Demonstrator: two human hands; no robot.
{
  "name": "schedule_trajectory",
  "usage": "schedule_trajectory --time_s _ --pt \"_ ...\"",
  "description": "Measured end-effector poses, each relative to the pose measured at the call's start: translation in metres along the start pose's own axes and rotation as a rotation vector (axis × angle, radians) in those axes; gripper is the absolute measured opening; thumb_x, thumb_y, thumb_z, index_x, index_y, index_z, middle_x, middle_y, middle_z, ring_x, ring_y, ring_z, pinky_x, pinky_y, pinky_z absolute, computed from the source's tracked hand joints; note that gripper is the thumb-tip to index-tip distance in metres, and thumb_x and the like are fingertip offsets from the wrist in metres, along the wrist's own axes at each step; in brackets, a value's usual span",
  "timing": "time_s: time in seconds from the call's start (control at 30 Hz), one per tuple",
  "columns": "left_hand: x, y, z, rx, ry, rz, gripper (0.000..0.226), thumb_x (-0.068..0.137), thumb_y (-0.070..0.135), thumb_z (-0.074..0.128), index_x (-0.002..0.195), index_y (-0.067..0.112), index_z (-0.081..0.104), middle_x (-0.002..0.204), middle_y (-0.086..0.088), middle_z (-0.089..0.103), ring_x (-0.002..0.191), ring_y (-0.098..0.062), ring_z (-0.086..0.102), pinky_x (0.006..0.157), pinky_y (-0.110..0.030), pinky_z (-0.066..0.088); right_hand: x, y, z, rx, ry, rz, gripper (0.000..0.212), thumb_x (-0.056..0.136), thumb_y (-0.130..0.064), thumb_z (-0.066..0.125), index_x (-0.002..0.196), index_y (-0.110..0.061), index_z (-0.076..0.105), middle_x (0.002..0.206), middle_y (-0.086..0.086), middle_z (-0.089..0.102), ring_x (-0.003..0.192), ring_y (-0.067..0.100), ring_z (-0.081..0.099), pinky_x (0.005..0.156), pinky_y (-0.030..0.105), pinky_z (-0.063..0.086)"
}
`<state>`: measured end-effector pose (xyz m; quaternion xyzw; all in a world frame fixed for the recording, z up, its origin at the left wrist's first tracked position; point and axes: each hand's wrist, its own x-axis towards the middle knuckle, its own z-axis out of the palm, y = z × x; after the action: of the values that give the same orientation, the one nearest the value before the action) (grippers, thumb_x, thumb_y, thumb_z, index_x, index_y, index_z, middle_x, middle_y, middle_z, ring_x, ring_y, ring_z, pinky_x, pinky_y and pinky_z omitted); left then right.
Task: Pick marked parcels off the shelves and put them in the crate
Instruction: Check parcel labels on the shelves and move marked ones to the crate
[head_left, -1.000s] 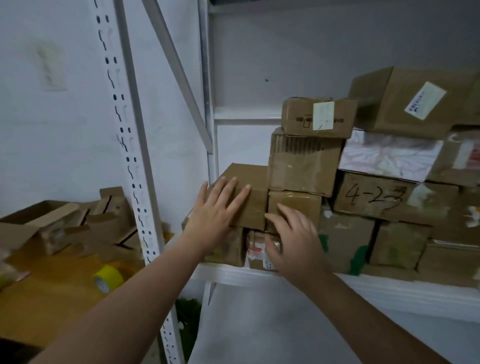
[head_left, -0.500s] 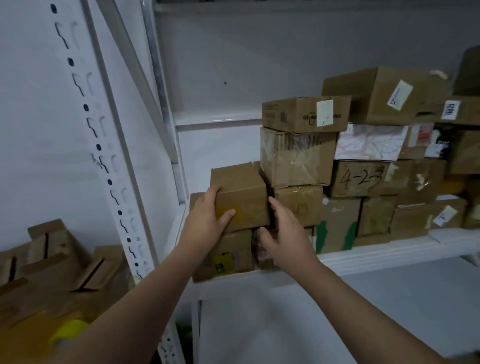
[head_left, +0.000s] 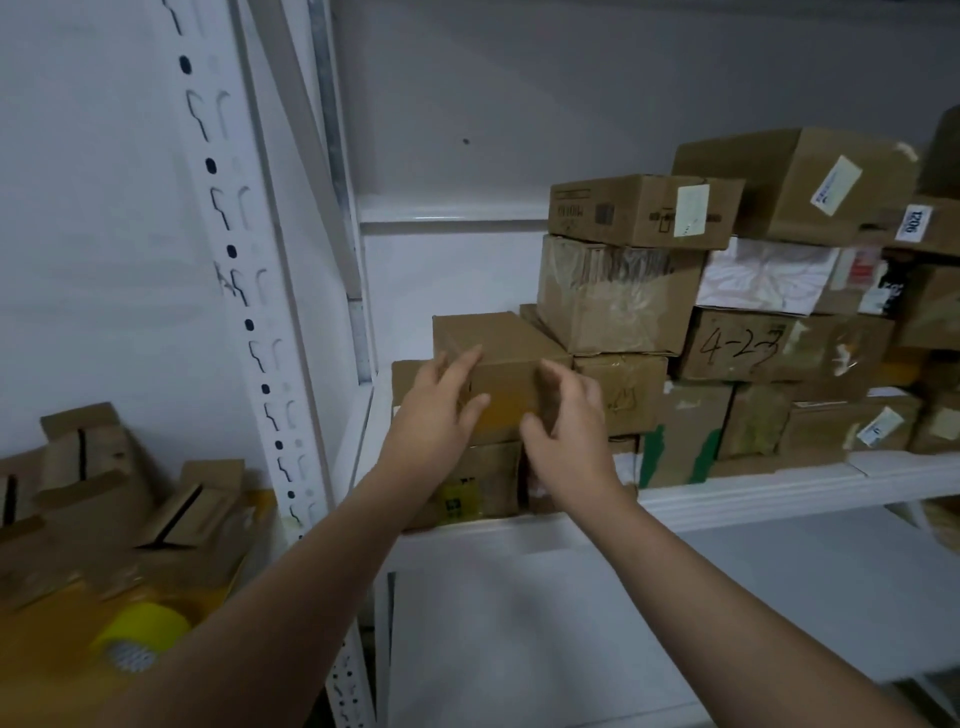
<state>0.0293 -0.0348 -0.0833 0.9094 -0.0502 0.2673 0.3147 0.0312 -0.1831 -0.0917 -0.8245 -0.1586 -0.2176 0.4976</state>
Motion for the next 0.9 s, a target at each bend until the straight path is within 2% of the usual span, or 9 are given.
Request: schedule_trajectory --time_s 0.13,0.23,0.33,0.43,0.57,0.63,0.73,0.8,0.9 --pt "0.006 -0.015 -0.007 0.022 -0.008 -0.055 0.044 0.101 0.024 0.04 0.142 0.034 0.03 0.138 -0.001 0.049 0.112 -0.017 0.053 0.089 -0.029 0.047 0.003 0.011 -0.008 -0.041 -0.04 0.056 0.058 0.091 -0.016 0.056 0.144 -0.02 0.032 0.145 0.003 0.028 0.129 0.019 0.038 0.102 0.023 0.029" --pt "0.004 -0.023 -0.014 -0.038 0.002 -0.115 0.039 0.103 0.024 0.033 0.141 0.033 0.03 0.13 0.0 0.055 0.097 -0.009 0.052 0.078 -0.022 0.046 0.007 0.011 -0.006 0.03 -0.114 0.066 0.067 0.091 -0.022 0.058 0.149 -0.023 0.024 0.146 0.0 0.033 0.132 0.017 0.037 0.111 0.036 0.034" --pt "-0.001 -0.019 -0.015 -0.224 -0.003 -0.154 0.036 0.102 0.037 0.03 0.137 0.034 0.03 0.132 0.0 0.053 0.105 -0.013 0.054 0.088 -0.03 0.05 0.005 0.005 0.002 0.176 -0.229 0.09 0.07 0.092 -0.033 0.059 0.15 -0.031 0.019 0.145 -0.006 0.04 0.131 0.014 0.04 0.108 0.038 0.039" --pt "-0.011 -0.009 -0.016 -0.476 0.138 -0.214 0.039 0.099 0.049 0.027 0.134 0.034 0.03 0.121 0.004 0.055 0.109 -0.015 0.056 0.095 -0.043 0.05 0.001 -0.001 0.007 0.284 -0.183 0.12 0.071 0.087 -0.045 0.061 0.146 -0.029 0.025 0.143 -0.005 0.039 0.128 0.012 0.041 0.105 0.038 0.042" --pt "-0.025 0.001 -0.022 -0.621 0.334 -0.247 0.04 0.101 0.044 0.025 0.134 0.031 0.044 0.123 0.002 0.047 0.11 -0.009 0.05 0.096 -0.036 0.047 -0.004 -0.009 0.005 0.497 -0.135 0.19 0.045 0.091 -0.038 0.057 0.125 -0.026 0.029 0.124 -0.006 0.046 0.102 0.001 0.052 0.073 0.013 0.047" --pt "-0.029 0.002 -0.027 -0.679 0.269 -0.224 0.033 0.1 0.043 0.031 0.128 0.043 0.049 0.128 0.002 0.041 0.114 -0.009 0.048 0.095 -0.033 0.047 -0.008 -0.009 0.009 0.456 -0.116 0.12 0.051 0.091 -0.04 0.058 0.13 -0.031 0.026 0.121 -0.014 0.043 0.106 0.0 0.05 0.082 0.014 0.047" --pt "-0.036 0.004 -0.039 -0.747 0.105 -0.15 0.026 0.098 0.043 0.039 0.117 0.056 0.052 0.135 0.007 0.042 0.122 -0.014 0.046 0.099 -0.04 0.047 -0.011 -0.007 0.016 0.353 -0.121 0.065 0.055 0.089 -0.049 0.056 0.137 -0.046 0.029 0.133 -0.005 0.035 0.116 0.008 0.044 0.099 0.033 0.045" --pt "-0.039 0.009 -0.044 -0.781 0.133 -0.13 0.027 0.1 0.033 0.04 0.122 0.044 0.051 0.133 0.006 0.045 0.12 -0.015 0.048 0.096 -0.035 0.049 -0.012 -0.008 0.015 0.45 -0.144 0.118 0.044 0.089 -0.053 0.055 0.128 -0.048 0.036 0.131 -0.003 0.04 0.114 0.013 0.049 0.09 0.038 0.054" --pt "-0.039 0.015 -0.046 -0.79 0.28 -0.199 0.033 0.095 0.032 0.05 0.127 0.036 0.042 0.143 0.003 0.036 0.128 -0.013 0.042 0.094 -0.028 0.047 -0.018 -0.01 0.015 0.585 -0.187 0.211 0.031 0.095 -0.038 0.051 0.123 -0.038 0.038 0.122 -0.009 0.048 0.108 0.01 0.055 0.074 0.024 0.057"
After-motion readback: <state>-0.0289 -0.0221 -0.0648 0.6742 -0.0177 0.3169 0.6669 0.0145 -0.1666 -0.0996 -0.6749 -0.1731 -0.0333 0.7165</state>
